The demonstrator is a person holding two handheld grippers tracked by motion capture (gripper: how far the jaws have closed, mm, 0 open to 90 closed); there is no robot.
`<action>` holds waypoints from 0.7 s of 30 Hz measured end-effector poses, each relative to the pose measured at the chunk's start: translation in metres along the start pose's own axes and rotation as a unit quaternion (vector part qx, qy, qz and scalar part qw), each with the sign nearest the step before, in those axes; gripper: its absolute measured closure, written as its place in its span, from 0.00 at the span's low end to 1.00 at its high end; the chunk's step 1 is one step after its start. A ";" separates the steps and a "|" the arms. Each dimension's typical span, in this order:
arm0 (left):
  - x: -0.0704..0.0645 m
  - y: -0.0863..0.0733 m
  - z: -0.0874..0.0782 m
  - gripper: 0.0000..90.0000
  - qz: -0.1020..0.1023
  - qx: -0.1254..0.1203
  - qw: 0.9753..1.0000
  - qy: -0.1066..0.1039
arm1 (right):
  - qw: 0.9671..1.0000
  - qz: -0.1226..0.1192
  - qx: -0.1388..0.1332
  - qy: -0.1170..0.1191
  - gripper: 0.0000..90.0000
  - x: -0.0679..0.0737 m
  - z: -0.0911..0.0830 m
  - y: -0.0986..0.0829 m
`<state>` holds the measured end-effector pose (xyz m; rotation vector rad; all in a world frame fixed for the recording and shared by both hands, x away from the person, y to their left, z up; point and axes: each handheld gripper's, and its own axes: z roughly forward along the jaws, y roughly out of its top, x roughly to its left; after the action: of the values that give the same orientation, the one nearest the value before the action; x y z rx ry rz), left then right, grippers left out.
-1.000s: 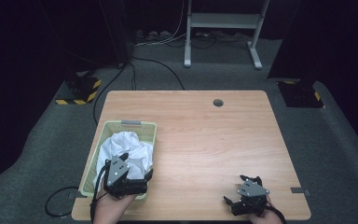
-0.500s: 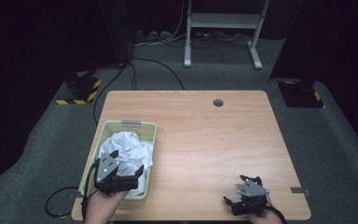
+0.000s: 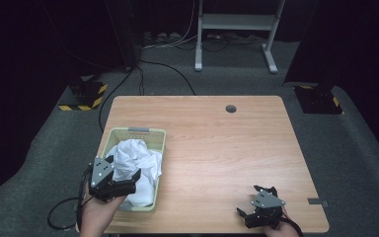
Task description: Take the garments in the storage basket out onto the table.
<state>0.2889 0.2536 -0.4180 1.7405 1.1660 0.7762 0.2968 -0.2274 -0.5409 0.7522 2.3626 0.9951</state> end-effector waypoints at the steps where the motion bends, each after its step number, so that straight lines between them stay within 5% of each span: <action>1: 0.005 -0.001 0.002 0.01 -0.006 0.005 1.000 0.001 | 1.000 0.000 0.000 0.000 0.01 0.000 0.000 0.000; 12: 0.019 -0.009 0.012 0.01 -0.025 0.040 0.999 0.000 | 1.000 0.000 0.000 0.000 0.01 0.000 0.000 0.000; 21: 0.027 -0.015 0.029 0.01 -0.030 0.088 0.996 -0.005 | 1.000 0.002 0.000 0.001 0.01 0.000 0.000 0.000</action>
<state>0.3178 0.2722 -0.4433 1.8399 1.3071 0.6444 0.2970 -0.2277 -0.5408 0.7551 2.3637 0.9983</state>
